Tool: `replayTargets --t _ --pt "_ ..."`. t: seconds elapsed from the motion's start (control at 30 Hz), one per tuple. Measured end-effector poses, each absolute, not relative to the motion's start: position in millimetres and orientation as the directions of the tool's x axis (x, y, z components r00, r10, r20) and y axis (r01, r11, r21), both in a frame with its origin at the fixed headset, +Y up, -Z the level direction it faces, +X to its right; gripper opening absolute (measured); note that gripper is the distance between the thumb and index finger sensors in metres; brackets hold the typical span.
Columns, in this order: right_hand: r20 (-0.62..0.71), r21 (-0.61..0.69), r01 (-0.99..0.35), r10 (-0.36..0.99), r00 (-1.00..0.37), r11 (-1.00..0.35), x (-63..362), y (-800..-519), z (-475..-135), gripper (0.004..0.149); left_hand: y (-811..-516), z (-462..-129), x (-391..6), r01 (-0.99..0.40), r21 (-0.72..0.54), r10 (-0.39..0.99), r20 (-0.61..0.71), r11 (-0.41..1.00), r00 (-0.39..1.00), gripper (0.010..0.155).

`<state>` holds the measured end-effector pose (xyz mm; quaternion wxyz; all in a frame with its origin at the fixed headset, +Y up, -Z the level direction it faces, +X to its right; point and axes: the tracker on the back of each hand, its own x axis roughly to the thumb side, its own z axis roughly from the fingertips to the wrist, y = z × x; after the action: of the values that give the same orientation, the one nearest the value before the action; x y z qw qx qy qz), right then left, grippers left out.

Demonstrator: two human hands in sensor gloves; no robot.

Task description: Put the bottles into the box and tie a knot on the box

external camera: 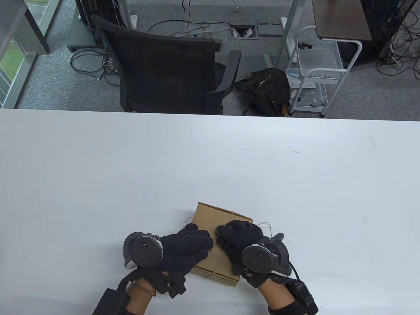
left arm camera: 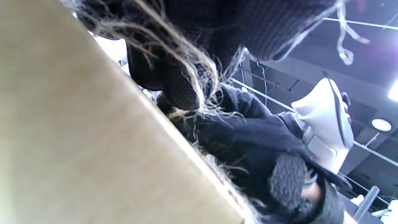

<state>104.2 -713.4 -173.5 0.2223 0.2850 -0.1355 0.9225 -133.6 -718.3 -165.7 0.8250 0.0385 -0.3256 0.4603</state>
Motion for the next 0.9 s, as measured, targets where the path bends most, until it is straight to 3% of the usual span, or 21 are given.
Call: replayTargets --t 0.27,0.57,0.73,0.9 --pt "0.621 -0.168 -0.445 0.256 -0.741 -0.88 99.0 -714.8 -168.2 0.04 -713.6 -161.7 -134.7 -0.82 -0.176 0.743 0.554 0.545 0.375 0.051" --pt "0.648 -0.223 -0.464 0.225 -0.727 -0.857 100.4 -711.8 -163.7 0.04 -711.9 -162.7 -149.2 -0.832 -0.04 0.712 0.542 0.553 0.447 0.061" --pt "0.682 -0.275 -0.449 0.157 -0.715 -0.85 98.1 -706.8 -159.2 0.039 -708.9 -159.9 -139.5 -0.729 0.019 0.61 0.532 0.684 0.586 0.069" --pt "0.705 -0.296 -0.459 0.133 -0.697 -0.838 97.2 -703.8 -155.9 0.039 -712.3 -159.0 -123.2 -0.66 -0.028 0.591 0.475 0.751 0.652 0.066"
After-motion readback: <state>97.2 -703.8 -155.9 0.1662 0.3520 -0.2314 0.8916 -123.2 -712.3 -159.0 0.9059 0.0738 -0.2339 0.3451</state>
